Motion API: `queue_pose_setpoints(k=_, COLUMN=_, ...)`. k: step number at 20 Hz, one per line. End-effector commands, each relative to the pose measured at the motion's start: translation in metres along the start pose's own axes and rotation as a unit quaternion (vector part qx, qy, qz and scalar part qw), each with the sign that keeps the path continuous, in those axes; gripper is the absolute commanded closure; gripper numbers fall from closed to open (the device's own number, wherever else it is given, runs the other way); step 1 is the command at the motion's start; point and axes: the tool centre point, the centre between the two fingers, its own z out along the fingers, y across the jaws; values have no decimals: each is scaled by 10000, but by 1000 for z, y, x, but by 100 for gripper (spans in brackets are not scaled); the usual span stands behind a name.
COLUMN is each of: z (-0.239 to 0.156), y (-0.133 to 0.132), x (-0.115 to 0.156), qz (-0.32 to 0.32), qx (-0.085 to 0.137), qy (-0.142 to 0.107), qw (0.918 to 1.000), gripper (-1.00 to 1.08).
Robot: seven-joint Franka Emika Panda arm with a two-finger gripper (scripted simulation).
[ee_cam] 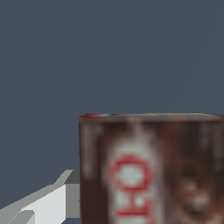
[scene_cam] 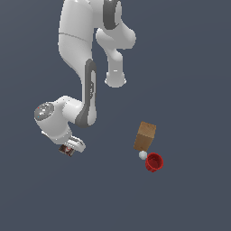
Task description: Pick up a designated object from a clutter of objects.
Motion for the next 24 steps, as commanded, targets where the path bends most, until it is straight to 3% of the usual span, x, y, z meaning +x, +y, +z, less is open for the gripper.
queue_pose_setpoints(k=1, z=-4, y=-3, x=-3, qz=-2, qx=1, qy=3, qw=10000, gripper=108)
queue_pose_setpoints(k=10, z=-37, y=-26, x=-29, qz=-3, qx=4, qy=3, qw=10000, gripper=108)
queue_pose_setpoints(k=24, z=-128, y=-88, x=-103, qz=-3, qx=7, qy=2, qw=10000, gripper=108)
